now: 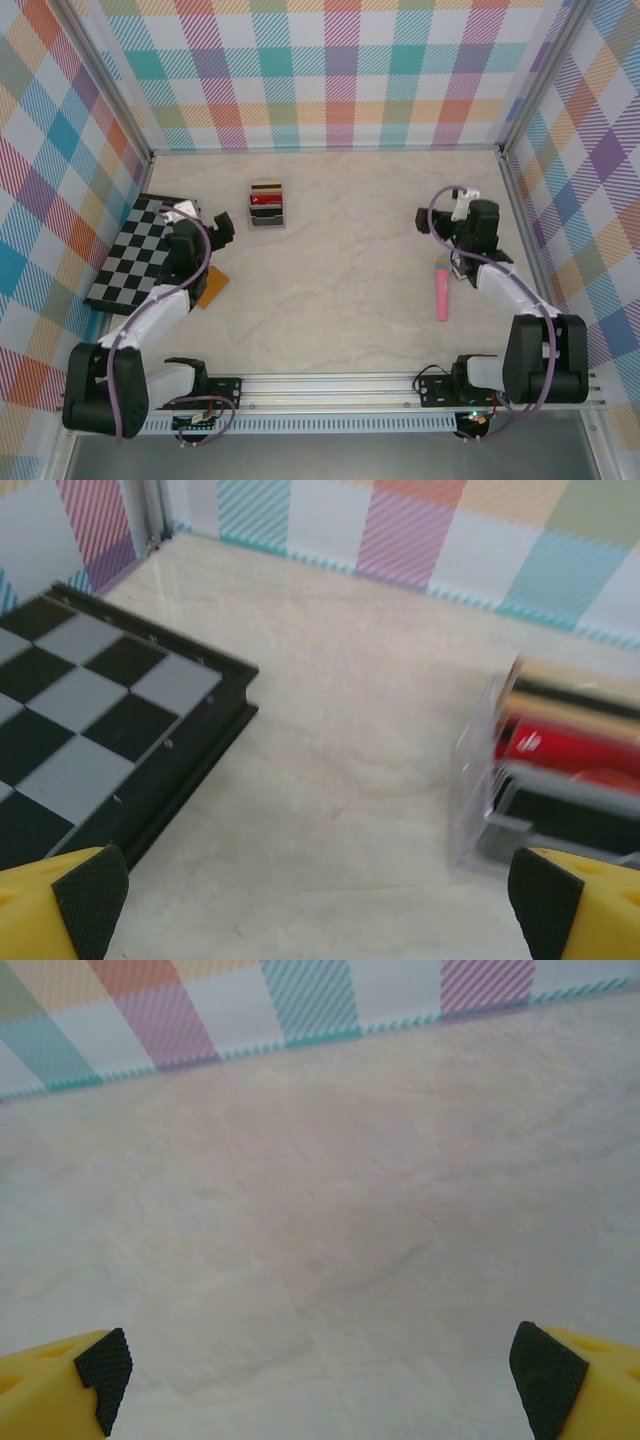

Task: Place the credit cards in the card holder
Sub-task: Move the card holder to the center of the table.

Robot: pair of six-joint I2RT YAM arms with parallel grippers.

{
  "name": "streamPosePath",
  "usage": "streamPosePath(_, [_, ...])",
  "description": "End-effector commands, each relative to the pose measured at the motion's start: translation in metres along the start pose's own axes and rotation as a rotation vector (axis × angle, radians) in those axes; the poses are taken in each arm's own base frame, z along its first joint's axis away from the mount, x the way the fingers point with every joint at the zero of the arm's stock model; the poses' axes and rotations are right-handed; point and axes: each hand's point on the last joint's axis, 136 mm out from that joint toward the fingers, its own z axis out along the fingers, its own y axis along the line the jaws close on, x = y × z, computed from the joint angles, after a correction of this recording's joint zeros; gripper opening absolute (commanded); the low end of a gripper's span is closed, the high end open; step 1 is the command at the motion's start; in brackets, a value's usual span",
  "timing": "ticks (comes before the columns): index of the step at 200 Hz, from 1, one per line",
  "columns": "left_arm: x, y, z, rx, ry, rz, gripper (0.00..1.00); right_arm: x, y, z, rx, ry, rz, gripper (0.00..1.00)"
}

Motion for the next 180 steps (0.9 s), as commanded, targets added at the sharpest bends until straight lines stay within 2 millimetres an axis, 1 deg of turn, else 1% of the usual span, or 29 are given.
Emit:
streamPosePath(1, [0.06,0.007,-0.02,0.003,0.299,-0.149,1.0,0.039,0.035,-0.02,-0.151,0.269,0.221,1.0])
streamPosePath(15, [0.076,-0.009,-0.027,0.097,0.368,-0.197,1.0,0.039,0.055,-0.026,-0.264,0.287,0.282,1.0])
streamPosePath(31, [0.088,-0.016,-0.03,0.134,0.44,-0.22,0.98,0.039,0.066,-0.031,-0.31,0.305,0.342,0.99])
streamPosePath(38, [0.092,-0.01,-0.03,0.091,0.467,-0.217,0.97,0.039,0.072,-0.033,-0.332,0.307,0.346,0.99])
streamPosePath(45, [0.095,0.002,-0.029,0.009,0.48,-0.219,0.96,0.039,0.078,-0.034,-0.349,0.313,0.337,0.98])
streamPosePath(51, [0.096,0.01,-0.027,-0.041,0.481,-0.214,0.95,0.04,0.081,-0.035,-0.355,0.32,0.328,0.98])
streamPosePath(54, [0.101,0.016,-0.029,-0.073,0.503,-0.205,0.94,0.04,0.082,-0.036,-0.353,0.325,0.323,0.99])
streamPosePath(59, [0.103,0.02,-0.028,-0.1,0.513,-0.2,0.94,0.041,0.083,-0.036,-0.35,0.331,0.317,0.99])
streamPosePath(68, [0.105,0.024,-0.026,-0.137,0.525,-0.202,0.95,0.042,0.084,-0.037,-0.341,0.338,0.31,0.99])
streamPosePath(90, [0.113,0.027,-0.018,-0.185,0.577,-0.204,0.95,0.046,0.08,-0.037,-0.314,0.347,0.312,1.0])
streamPosePath(116, [0.132,0.029,-0.007,-0.214,0.631,-0.227,0.95,0.053,0.078,-0.038,-0.294,0.361,0.32,1.0])
streamPosePath(132, [0.141,0.022,-0.001,-0.185,0.669,-0.222,0.95,0.059,0.076,-0.038,-0.287,0.377,0.324,1.0])
streamPosePath(152, [0.153,0.012,0.003,-0.136,0.725,-0.225,0.93,0.065,0.074,-0.038,-0.275,0.39,0.321,1.0])
streamPosePath(159, [0.159,0.009,0.003,-0.115,0.749,-0.227,0.93,0.067,0.072,-0.038,-0.264,0.395,0.321,1.0])
streamPosePath(173, [0.171,-0.001,-0.001,-0.056,0.814,-0.222,0.88,0.068,0.07,-0.039,-0.25,0.398,0.316,1.0])
streamPosePath(179, [0.177,-0.006,-0.004,-0.031,0.84,-0.217,0.87,0.069,0.07,-0.04,-0.249,0.397,0.314,1.0])
streamPosePath(180, [0.175,-0.009,-0.002,-0.017,0.829,-0.218,0.87,0.069,0.07,-0.04,-0.248,0.397,0.314,1.0])
